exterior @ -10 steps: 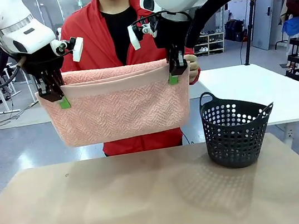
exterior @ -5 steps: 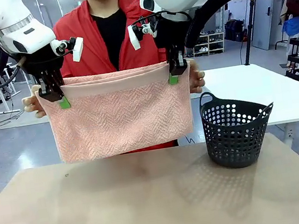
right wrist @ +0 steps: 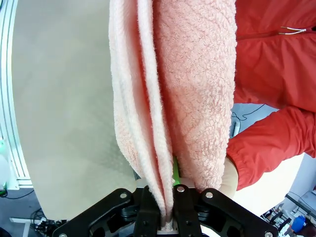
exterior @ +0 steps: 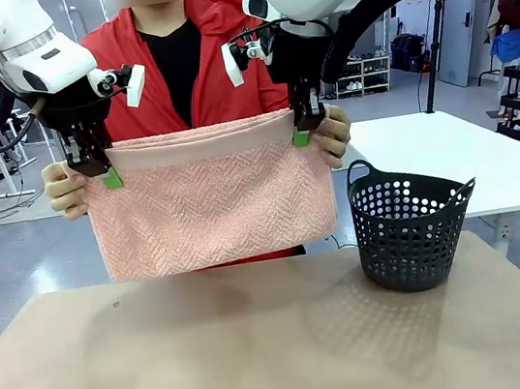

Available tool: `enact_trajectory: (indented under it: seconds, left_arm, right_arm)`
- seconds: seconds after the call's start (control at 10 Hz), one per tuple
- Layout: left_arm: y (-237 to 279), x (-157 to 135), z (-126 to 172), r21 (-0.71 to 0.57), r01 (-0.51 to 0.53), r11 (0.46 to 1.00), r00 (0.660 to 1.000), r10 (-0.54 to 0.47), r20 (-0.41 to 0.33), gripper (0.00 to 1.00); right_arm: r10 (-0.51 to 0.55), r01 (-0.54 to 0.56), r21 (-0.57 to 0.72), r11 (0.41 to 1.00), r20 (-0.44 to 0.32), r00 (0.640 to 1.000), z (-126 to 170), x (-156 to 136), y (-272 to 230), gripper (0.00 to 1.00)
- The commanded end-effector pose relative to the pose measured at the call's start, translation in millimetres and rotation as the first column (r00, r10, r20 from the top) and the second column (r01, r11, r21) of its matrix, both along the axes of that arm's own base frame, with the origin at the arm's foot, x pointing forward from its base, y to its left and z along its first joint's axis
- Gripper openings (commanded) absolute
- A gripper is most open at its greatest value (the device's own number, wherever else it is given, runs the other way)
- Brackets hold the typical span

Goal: Fold the towel.
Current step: Release the end of the 100 cm Hotel Towel you were holding.

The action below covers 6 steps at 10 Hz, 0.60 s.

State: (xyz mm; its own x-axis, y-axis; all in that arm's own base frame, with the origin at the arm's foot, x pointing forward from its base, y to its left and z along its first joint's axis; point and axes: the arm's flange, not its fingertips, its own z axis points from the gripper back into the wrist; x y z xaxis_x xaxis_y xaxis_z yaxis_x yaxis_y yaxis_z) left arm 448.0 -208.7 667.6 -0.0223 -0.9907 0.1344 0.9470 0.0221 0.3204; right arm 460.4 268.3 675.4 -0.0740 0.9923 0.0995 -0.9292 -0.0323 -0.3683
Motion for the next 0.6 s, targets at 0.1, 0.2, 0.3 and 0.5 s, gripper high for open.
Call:
enact_trajectory:
  seconds: [0.1,0.2,0.3,0.5]
  left_arm:
    - [1.9,0.6,0.4,-0.001,-0.002,1.000,1.000,0.002,0.000,0.01]
    - [1.9,0.6,0.4,-0.001,-0.002,1.000,1.000,0.002,0.000,0.01]
    - [1.9,0.6,0.4,-0.001,-0.002,1.000,1.000,0.002,0.000,0.01]
    - [1.9,0.6,0.4,-0.001,-0.002,1.000,1.000,0.002,0.000,0.01]
  right_arm:
    - [-0.002,0.002,0.000,1.000,0.001,1.000,0.6,1.3,-2.8,0.00]
    - [-0.002,0.002,0.000,1.000,0.001,1.000,0.6,1.3,-2.8,0.00]
    - [-0.002,0.002,0.000,1.000,0.001,1.000,0.6,1.3,-2.8,0.00]
    - [-0.002,0.002,0.000,1.000,0.001,1.000,0.6,1.3,-2.8,0.00]
